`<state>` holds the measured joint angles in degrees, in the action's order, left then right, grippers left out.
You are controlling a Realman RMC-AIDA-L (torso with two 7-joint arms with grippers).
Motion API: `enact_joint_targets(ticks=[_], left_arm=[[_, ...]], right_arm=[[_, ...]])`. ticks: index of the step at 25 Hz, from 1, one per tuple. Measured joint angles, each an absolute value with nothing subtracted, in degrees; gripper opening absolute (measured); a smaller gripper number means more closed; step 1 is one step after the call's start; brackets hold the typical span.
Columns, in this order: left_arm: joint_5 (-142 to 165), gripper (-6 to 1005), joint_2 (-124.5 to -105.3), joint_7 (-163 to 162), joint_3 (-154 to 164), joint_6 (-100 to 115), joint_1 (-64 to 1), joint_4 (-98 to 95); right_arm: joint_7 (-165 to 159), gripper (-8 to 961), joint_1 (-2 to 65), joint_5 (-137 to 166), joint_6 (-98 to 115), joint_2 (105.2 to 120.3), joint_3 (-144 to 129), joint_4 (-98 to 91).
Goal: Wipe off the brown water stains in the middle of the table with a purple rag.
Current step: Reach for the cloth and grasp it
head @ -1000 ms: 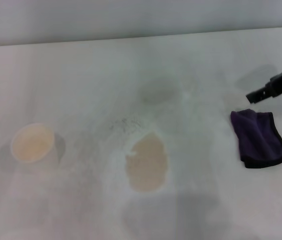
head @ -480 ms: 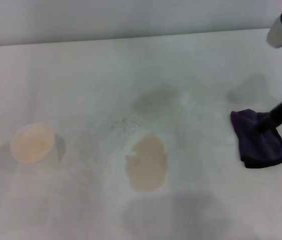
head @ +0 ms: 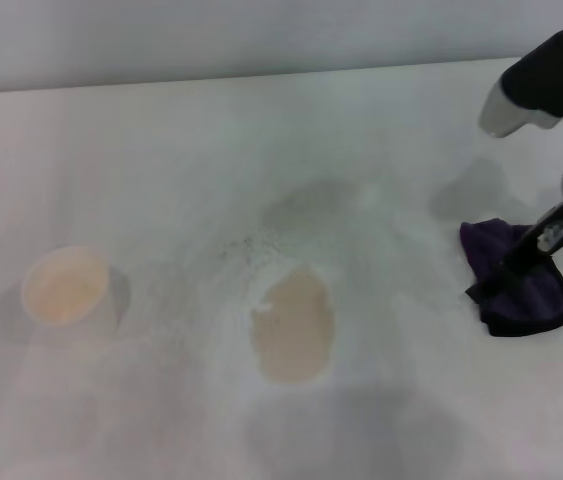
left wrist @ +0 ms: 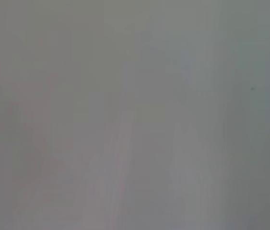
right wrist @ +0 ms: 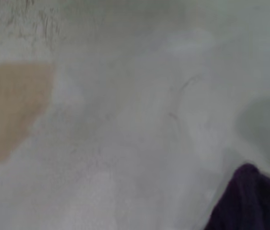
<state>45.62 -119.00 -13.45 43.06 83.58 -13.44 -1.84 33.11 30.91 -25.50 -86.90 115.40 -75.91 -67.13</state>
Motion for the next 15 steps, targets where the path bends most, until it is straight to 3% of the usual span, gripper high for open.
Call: enact_joint_targets(ticks=[15], left_arm=[[45.6,893,-119.02,-13.4,43.1,83.0,-13.0,-2.6]], right_arm=[[31.0,647,32.5,-23.1,-85.7,115.4,-76.4,-64.9]])
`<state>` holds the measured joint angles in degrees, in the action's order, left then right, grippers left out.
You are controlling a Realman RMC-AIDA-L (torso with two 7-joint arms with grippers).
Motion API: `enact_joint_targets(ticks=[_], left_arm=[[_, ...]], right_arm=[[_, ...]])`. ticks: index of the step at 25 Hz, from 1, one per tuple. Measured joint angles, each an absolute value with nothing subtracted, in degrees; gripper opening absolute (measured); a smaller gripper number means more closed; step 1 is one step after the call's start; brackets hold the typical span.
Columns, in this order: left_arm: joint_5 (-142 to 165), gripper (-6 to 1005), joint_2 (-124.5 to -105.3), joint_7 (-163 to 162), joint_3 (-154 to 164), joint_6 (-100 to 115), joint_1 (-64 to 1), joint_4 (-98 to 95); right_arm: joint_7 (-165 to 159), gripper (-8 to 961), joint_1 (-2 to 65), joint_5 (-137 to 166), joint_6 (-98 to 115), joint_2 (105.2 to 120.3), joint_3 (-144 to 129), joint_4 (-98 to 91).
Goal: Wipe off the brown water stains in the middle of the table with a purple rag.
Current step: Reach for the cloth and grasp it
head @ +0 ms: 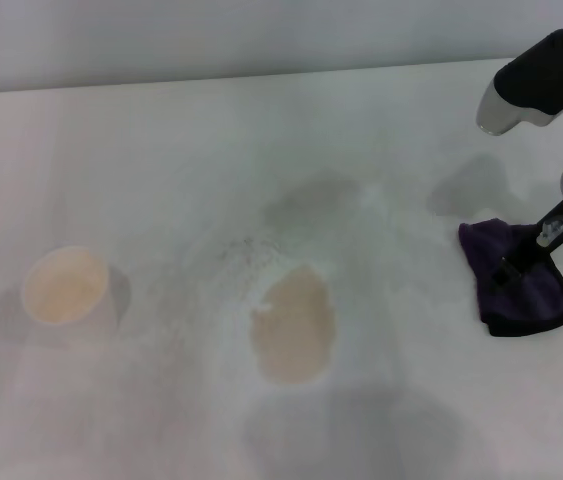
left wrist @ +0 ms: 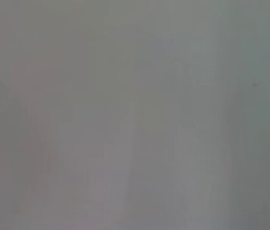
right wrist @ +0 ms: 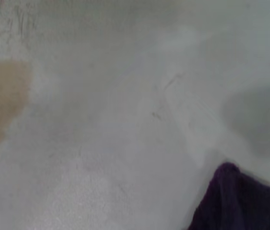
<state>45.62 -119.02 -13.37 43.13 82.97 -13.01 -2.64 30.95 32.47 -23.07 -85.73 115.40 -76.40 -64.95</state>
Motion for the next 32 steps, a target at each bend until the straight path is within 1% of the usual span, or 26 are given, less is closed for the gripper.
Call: enact_joint_targets(ticks=[8,16,22,27,32], left_arm=[[45.6,892,-119.0,-13.3,43.1,82.9,-13.1,-3.4],[45.8,892,-118.92,-13.3,43.4,82.8,-13.0,-3.5],[46.0,893,-118.91,-13.1,43.4,82.8,-13.0,-3.5],[45.9,892,-118.91,-13.0,43.4,82.8,-12.9,-3.5],[46.1,892,-118.91,-13.0,43.4,82.8,-13.0,-3.5]], right_arm=[[28.8,489,32.4,-22.9,-85.0,115.4,-77.2,-63.8],[26.9,434,32.9,-21.0,-84.8,115.41,-78.1,-63.7],[26.1,183,32.7,-20.9,-83.8,115.48,-78.4,-62.8],[24.5,94,32.2,-21.5,-83.0,115.69,-82.0,-64.2],[24.1,94,31.1,-24.7,-83.0,115.84,-85.3,-70.0]])
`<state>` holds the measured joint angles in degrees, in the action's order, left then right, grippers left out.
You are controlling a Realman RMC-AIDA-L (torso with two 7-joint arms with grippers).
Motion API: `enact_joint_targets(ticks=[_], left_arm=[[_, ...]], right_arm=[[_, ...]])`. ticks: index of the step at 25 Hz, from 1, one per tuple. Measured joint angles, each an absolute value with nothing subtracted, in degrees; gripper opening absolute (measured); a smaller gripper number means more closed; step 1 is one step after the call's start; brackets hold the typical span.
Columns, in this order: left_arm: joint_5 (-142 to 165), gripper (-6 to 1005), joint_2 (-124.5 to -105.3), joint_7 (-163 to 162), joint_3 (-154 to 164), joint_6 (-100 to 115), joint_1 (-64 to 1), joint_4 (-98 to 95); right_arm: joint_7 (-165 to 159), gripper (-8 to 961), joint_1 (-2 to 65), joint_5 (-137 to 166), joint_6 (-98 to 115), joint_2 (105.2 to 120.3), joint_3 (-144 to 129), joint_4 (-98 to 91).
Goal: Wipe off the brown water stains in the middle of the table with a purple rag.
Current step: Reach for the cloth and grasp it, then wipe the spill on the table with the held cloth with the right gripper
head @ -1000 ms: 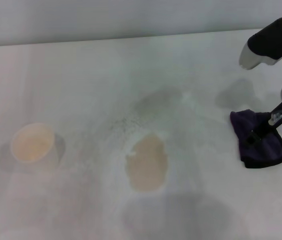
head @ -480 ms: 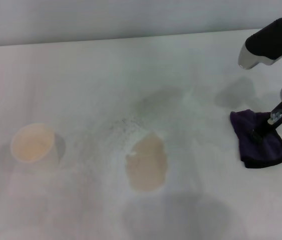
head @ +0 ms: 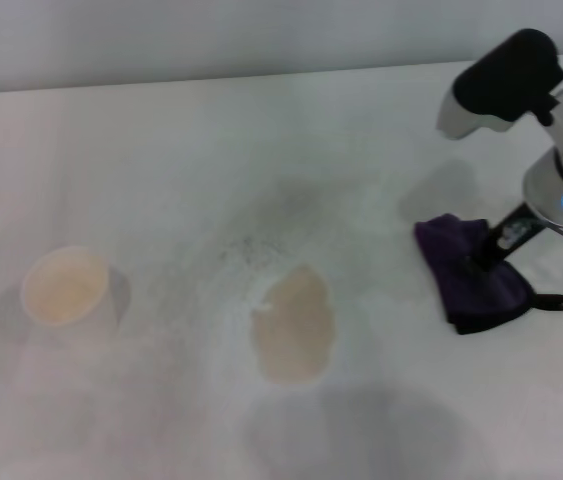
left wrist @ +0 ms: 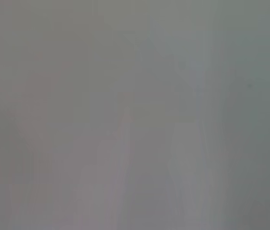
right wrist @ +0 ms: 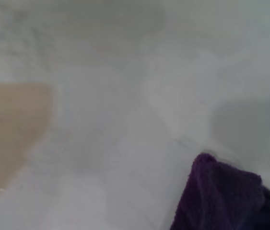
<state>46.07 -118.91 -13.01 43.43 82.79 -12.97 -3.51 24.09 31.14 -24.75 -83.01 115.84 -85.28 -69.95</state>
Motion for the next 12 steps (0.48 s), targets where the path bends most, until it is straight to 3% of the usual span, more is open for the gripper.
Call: enact_joint_targets(ticks=[12], left_arm=[[46.1,893,-119.1,-13.0,43.5,83.0,-12.9,-3.2]], right_arm=[[22.5,93,36.9,-35.5,-79.5,116.03,-101.6,-69.7]])
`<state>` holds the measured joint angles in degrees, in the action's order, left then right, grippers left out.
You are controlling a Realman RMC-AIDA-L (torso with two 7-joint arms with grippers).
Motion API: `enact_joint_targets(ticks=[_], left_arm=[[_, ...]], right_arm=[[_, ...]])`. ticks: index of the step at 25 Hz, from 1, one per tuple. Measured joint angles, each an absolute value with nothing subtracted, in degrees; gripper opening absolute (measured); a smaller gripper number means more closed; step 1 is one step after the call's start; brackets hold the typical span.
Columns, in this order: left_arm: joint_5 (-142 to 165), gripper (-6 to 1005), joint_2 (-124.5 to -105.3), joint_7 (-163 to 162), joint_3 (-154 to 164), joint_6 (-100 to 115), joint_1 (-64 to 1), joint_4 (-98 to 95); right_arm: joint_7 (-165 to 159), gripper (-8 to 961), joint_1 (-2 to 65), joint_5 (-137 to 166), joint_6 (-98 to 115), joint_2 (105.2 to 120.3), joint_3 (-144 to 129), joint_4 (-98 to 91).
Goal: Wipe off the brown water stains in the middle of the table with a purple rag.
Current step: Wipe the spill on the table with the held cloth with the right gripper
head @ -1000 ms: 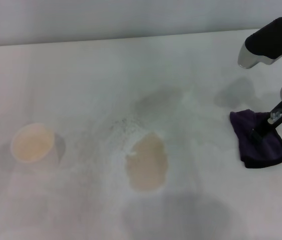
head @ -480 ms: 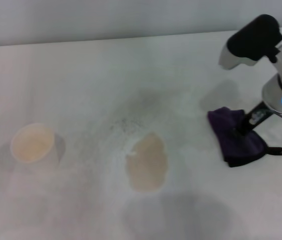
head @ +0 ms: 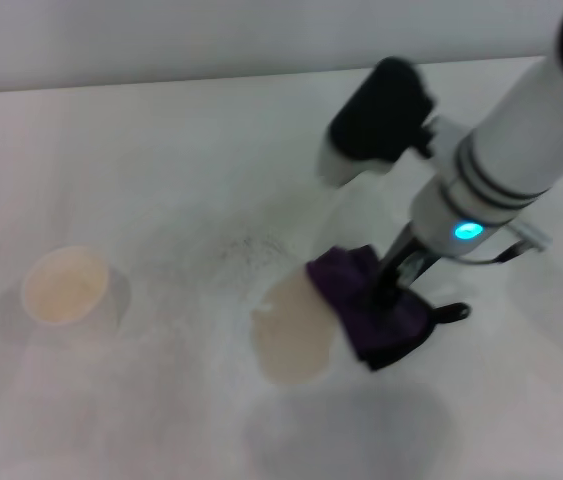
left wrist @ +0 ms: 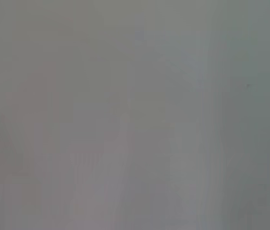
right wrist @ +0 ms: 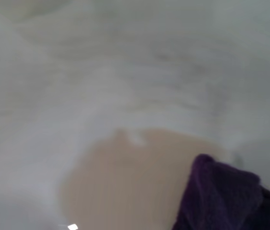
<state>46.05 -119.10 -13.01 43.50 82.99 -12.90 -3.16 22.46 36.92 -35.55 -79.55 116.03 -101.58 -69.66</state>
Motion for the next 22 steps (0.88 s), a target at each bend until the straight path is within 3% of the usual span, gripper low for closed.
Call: enact_joint_targets(ticks=[13,22], left_arm=[[46.1,893,-119.18,-13.1,43.5,83.3,-12.9,-3.0],[46.1,892,-119.18,-13.0,43.6,83.4,-12.7,-2.9]], right_arm=[[18.4,89,46.1,-53.0,-73.9,116.2,-125.0,-71.2],[17.9,89,51.5,-46.5,-72.5,116.2,-119.9,-64.8]])
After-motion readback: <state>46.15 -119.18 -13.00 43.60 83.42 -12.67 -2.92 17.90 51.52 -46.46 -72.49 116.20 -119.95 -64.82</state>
